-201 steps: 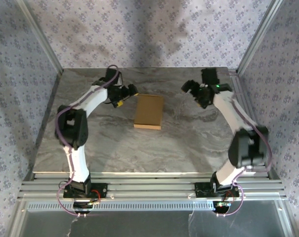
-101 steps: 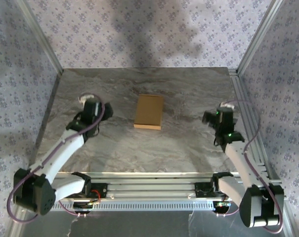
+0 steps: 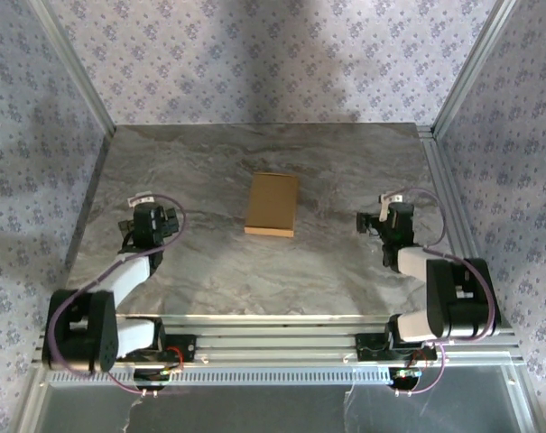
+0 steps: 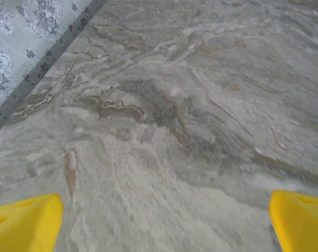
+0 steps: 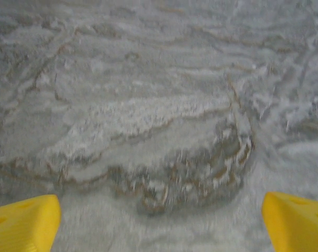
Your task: Fold the paper box
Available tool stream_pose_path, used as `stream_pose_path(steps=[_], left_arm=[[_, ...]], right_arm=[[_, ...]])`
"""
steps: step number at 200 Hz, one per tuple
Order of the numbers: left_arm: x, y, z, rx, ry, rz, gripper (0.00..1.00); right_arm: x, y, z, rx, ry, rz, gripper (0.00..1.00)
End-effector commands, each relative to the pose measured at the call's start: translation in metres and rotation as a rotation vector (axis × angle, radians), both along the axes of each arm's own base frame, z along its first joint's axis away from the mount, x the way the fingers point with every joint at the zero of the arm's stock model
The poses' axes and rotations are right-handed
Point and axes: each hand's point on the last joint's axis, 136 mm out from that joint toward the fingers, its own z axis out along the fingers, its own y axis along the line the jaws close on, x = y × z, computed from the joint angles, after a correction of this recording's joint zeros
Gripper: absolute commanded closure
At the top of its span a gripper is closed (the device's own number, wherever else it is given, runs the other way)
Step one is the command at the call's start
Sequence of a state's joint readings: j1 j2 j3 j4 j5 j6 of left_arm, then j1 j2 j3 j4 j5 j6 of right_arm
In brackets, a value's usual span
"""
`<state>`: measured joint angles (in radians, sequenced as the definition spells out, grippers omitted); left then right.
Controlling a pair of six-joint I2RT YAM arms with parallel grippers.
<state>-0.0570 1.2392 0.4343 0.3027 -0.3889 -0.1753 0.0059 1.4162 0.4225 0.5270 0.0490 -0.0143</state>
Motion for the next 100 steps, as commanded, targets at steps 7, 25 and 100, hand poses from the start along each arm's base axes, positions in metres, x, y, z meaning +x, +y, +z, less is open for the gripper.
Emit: stream_pose_path(steps=[7,25,100], left_arm=[[0.03,-0.012,0.019,-0.035,-0.188,-0.131,0.0],[0.037,-0.022,0.019,-0.002,-0.206,-0.217,0.0],[0.05,-0.018,-0.01,-0.032,-0.174,-0.216,0.0]], right_arm=[[0.015,-0.015,0.014,0.038,-0.153,-0.008,0.0],[0.016,-0.016,0.012,0.029,-0.148,-0.016,0.0],[0.019,-0.012,0.012,-0.01,-0.142,-0.02,0.0]])
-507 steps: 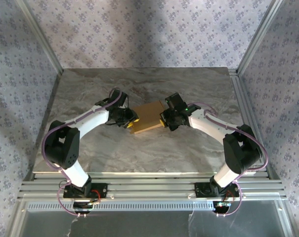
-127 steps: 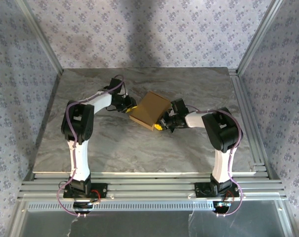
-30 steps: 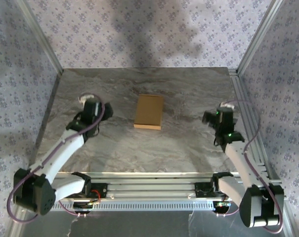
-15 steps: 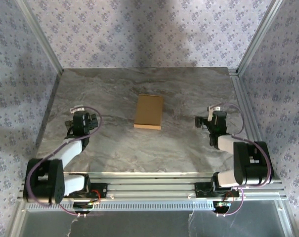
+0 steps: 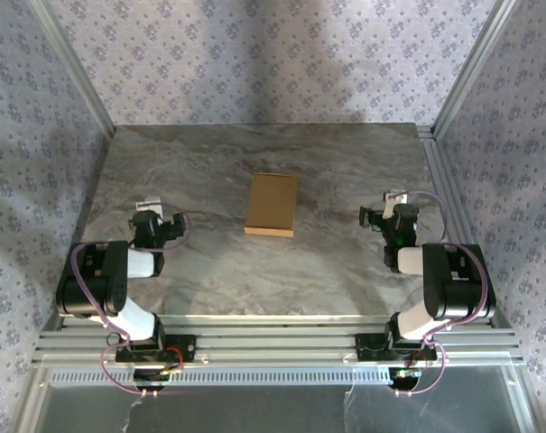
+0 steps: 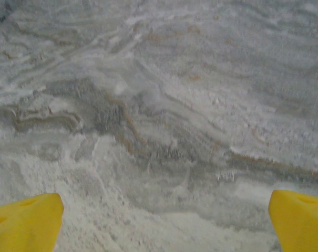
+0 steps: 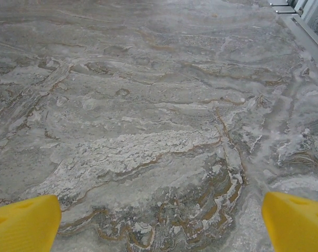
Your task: Fold the paper box
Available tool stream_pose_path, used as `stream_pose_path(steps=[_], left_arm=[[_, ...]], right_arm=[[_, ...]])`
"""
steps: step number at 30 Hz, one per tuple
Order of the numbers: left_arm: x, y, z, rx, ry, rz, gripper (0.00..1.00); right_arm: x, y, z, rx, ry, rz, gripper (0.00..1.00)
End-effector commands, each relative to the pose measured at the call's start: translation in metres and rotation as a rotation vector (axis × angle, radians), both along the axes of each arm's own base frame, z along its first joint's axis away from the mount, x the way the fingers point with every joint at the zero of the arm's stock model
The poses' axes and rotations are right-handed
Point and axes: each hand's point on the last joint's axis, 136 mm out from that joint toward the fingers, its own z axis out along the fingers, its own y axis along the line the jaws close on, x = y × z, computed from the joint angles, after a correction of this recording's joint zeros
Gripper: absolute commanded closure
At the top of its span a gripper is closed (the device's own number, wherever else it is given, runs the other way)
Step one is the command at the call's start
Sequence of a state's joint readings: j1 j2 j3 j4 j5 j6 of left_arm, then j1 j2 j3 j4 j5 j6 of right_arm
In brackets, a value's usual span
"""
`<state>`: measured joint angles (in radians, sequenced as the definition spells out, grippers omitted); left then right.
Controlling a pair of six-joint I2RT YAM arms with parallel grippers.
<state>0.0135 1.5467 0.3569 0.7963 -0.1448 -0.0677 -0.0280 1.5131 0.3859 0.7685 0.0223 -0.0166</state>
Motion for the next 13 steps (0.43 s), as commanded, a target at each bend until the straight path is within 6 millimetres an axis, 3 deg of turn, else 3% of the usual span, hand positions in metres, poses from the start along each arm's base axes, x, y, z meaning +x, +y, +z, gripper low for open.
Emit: stream_pose_path(steps=[1,13], left_arm=[[0.0172,-0.0022,0.0286,-0.006,-0.093,-0.022,0.0],[0.018,-0.0027,0.0302,-0.001,-0.099,-0.025,0.0]], right_arm=[[0.0055,-0.004,0.0085,-0.019,-0.033,-0.013,0.0],[0.005,-0.0007,0.0088,-0.025,-0.039,0.002,0.0]])
